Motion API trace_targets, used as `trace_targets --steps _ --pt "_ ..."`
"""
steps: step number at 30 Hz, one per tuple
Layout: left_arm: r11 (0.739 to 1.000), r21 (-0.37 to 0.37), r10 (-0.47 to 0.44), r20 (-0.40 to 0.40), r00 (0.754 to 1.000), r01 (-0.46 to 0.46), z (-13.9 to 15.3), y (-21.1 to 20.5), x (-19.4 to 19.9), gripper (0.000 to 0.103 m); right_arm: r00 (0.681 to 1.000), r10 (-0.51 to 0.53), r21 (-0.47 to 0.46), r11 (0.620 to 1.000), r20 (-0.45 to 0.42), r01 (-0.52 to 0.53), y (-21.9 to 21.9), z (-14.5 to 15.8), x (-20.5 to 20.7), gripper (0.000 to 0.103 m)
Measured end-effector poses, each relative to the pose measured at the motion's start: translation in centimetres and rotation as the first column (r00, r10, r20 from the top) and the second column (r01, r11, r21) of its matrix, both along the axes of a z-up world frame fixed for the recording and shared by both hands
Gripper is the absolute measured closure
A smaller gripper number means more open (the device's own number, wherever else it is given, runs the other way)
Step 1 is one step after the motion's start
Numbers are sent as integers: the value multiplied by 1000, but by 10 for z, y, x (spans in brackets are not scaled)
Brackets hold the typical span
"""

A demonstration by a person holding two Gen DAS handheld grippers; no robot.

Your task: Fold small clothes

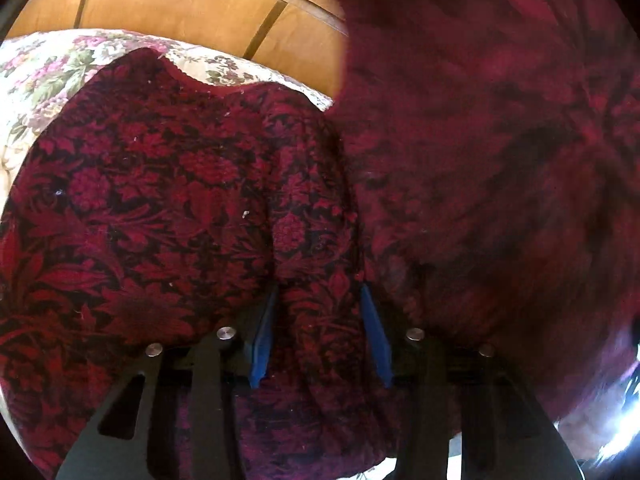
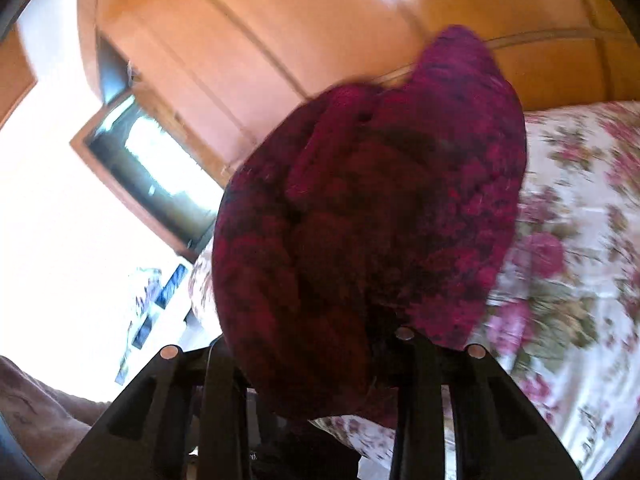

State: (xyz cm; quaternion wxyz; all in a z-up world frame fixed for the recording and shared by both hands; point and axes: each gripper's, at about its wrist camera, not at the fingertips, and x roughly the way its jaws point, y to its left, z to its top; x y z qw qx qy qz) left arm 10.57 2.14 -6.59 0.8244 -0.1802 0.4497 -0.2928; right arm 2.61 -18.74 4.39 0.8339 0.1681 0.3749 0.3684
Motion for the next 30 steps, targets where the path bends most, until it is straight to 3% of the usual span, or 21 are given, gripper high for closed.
trace_targets --steps 4,9,11,15,16,17,19,21,25,27,30 --pt "999 -39 19 -13 1000 -19 6 27 -4 69 1000 15 -42 999 10 -15 23 -2 6 79" --pt "978 -165 124 -17 992 -125 14 96 -28 67 999 32 -128 991 30 -28 34 -7 2 79" --pt "948 -258 178 -50 983 -185 14 130 -33 51 997 47 -183 982 54 -37 44 -8 1 79" --pt "889 -395 224 -70 972 -233 20 172 -33 47 988 104 -304 950 113 -66 73 -12 -7 79" --pt "875 -422 229 -71 971 -237 22 175 -32 39 986 114 -326 943 125 -68 78 -15 -12 79" --pt "850 -474 223 -71 972 -230 25 181 -31 36 983 123 -348 935 136 -69 85 -16 -13 79" --pt "825 -531 188 -68 980 -195 31 184 -24 34 976 148 -392 917 160 -75 99 -21 -17 79" --pt "833 -526 168 -59 984 -174 38 181 -15 34 964 191 -448 890 187 -90 114 -29 -22 79" --pt "878 -464 116 -38 993 -120 46 166 -3 34 932 276 -565 819 234 -101 142 -47 -29 79" --pt "911 -401 91 -19 996 -91 51 154 5 34 913 315 -612 785 260 -97 153 -56 -34 79" --pt "948 -310 70 -24 997 -74 49 140 16 34 901 332 -633 769 278 -89 157 -61 -39 79"
